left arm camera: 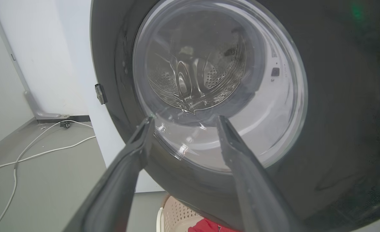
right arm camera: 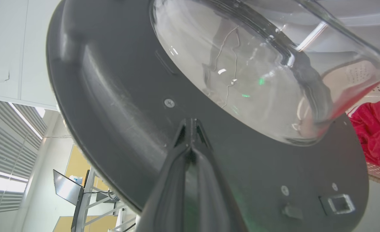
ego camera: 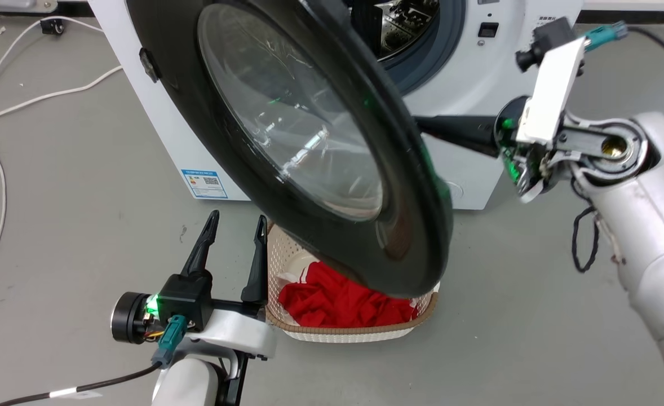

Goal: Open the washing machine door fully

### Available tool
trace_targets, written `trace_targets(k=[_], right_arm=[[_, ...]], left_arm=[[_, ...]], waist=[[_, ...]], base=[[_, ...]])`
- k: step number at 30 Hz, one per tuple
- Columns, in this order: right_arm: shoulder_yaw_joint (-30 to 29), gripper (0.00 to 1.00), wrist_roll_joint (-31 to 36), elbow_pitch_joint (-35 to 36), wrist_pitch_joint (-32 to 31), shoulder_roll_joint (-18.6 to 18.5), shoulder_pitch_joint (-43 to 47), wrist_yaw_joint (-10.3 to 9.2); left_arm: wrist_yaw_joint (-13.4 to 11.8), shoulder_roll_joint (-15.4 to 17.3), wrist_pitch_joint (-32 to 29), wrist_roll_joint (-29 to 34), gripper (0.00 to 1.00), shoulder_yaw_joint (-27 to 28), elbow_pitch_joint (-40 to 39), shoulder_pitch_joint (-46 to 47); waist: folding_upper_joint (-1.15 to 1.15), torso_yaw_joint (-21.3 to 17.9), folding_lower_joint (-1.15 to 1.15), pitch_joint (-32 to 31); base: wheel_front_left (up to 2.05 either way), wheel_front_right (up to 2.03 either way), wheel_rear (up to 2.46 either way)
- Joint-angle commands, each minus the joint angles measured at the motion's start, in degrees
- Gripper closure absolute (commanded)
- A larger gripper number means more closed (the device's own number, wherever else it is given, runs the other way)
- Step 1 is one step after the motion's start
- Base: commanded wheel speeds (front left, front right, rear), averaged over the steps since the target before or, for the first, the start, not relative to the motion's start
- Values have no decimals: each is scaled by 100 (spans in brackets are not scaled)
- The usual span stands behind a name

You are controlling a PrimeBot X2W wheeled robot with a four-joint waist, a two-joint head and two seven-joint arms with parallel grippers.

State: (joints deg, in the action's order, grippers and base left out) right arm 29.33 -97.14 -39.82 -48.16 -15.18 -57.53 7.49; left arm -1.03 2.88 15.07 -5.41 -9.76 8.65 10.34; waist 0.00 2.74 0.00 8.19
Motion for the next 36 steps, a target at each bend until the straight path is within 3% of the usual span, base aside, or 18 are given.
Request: trace_targets(k=[1,13,23,30,36], right_arm=[[53,100,-38,127,-31,82,190,0],[291,100,-252,908,-41,327,880,1],[498,100,-340,1054,77,445,1135,0],[81,100,-450,1155,923,376,1501,0],[-611,100,-810,1561,1756,350,2167,0]], left_arm=[[13,-1,15,24,0,22,5,-73],[34,-1,15,49,0,65,40,-159],[33,-1,15,23,0,65,59,-220],[38,-1,15,40,0,125,50,-303],[-1,-1,15,66,0,212,18,-399]], waist=[[0,7,0,-41],[0,59,0,-221],[0,108,0,-335],[0,67,0,-413],[0,-60,0,-464]], base=[[0,0,0],[0,0,0],[0,0,0],[0,0,0],[0,0,0]])
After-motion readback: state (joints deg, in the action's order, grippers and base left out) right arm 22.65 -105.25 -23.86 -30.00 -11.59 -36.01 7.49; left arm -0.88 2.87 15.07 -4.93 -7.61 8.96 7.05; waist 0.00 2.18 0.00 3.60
